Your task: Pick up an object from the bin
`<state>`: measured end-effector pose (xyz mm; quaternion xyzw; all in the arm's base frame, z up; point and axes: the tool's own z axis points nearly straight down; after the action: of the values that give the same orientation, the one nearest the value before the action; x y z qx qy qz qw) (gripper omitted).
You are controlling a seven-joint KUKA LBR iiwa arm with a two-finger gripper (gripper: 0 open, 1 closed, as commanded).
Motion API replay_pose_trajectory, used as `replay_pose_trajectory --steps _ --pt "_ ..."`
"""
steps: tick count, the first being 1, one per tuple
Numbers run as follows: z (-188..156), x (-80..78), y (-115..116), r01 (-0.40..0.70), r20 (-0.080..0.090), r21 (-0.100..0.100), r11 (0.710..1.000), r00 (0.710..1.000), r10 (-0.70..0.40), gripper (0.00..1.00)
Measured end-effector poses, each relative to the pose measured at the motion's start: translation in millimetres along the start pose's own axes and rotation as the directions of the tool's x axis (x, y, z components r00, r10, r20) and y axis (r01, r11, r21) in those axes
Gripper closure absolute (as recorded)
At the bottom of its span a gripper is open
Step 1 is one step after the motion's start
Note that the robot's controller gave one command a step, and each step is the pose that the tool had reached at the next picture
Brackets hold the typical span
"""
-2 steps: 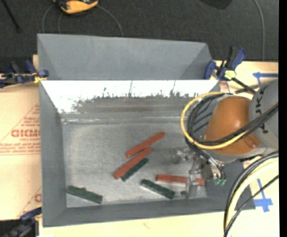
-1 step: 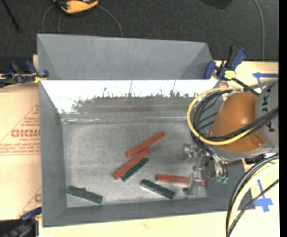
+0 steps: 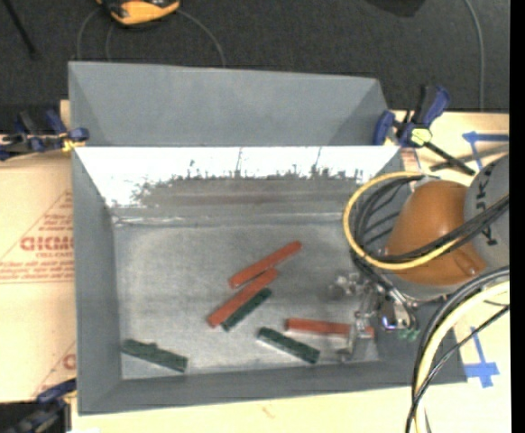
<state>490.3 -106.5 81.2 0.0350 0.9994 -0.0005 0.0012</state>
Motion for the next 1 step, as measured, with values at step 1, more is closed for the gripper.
replay_pose_trajectory --steps 1 --pt "9.8 3.2 -5.6 -0.129 0.0 -0.001 0.992 0.992 0.129 1.0"
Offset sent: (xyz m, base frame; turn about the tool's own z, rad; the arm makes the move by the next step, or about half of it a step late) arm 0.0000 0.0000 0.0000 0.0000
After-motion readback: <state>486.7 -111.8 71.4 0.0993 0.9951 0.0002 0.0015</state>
